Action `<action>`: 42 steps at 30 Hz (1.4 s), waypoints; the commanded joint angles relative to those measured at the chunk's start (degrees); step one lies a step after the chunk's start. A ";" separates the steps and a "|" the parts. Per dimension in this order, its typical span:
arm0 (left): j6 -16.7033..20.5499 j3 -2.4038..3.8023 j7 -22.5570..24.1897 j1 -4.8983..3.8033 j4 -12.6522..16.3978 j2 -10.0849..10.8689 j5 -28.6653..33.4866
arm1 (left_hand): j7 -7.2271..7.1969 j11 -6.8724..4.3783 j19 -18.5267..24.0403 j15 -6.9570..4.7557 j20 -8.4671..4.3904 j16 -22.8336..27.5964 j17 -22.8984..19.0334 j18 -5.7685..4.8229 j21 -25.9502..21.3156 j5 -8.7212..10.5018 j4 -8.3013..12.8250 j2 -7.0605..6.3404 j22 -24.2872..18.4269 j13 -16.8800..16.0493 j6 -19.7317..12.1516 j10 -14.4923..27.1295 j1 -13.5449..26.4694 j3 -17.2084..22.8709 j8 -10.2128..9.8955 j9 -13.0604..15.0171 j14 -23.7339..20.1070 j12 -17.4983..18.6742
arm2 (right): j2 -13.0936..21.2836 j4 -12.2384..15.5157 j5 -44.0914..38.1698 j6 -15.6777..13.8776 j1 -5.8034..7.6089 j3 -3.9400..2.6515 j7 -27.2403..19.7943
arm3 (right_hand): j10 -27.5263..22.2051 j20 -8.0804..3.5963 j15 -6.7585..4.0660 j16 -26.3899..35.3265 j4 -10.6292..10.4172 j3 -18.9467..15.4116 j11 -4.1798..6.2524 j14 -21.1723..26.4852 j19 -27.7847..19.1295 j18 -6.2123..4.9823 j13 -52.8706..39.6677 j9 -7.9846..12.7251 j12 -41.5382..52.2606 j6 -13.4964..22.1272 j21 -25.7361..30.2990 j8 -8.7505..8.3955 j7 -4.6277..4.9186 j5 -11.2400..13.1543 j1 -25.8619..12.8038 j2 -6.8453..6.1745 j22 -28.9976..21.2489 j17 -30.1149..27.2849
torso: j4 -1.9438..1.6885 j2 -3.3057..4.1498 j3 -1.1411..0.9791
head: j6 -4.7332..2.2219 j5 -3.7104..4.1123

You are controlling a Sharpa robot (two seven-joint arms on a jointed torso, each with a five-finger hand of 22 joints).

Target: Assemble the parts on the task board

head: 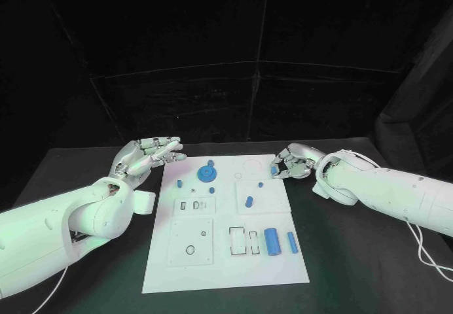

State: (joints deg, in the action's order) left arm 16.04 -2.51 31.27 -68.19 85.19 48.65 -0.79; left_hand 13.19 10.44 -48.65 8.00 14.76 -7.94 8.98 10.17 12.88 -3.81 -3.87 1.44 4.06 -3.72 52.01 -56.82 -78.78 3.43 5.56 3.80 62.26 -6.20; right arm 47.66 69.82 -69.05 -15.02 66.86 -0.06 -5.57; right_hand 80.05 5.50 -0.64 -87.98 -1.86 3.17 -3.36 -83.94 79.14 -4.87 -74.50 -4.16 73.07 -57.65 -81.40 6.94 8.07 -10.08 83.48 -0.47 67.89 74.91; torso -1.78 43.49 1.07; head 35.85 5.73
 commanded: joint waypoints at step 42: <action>-0.91 0.03 0.11 -0.11 -0.55 0.00 0.41 | 0.34 0.09 -0.38 -0.06 -0.10 0.36 0.08 0.46 -0.45 0.11 0.47 0.41 -0.11 0.04 0.20 -0.36 0.02 -0.05 -0.01 -0.02 0.36 -0.06 | -5.34 13.80 -7.03 -8.13 0.59 -0.12 16.12 | 1.57 -1.64 -1.77 -0.59 1.30 7.01 1.85 -5.25 0.58 0.69 -1.52 -0.28 1.87 -5.48 -0.55 0.62 -1.74 -1.71 -2.86 2.97 0.99 11.31 | -0.32 -1.55 1.04 | 1.38 -1.79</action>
State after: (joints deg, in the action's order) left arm 15.89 -2.52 31.20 -68.20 84.63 48.72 -0.74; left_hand 13.19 10.44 -48.65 8.00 14.76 -7.94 8.96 10.17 12.66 -3.81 -3.71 1.44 4.02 -3.72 52.01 -56.82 -78.79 3.26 5.56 3.80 62.26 -6.20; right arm 42.60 83.27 -71.40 -22.86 67.33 -0.16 6.18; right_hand 80.68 4.28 -2.17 -88.42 0.28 9.13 -2.72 -84.04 79.55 -4.88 -75.07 -4.10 75.26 -61.56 -81.65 7.56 7.30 -11.68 80.86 2.06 68.95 74.94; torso -1.96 42.24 1.91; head 36.93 4.54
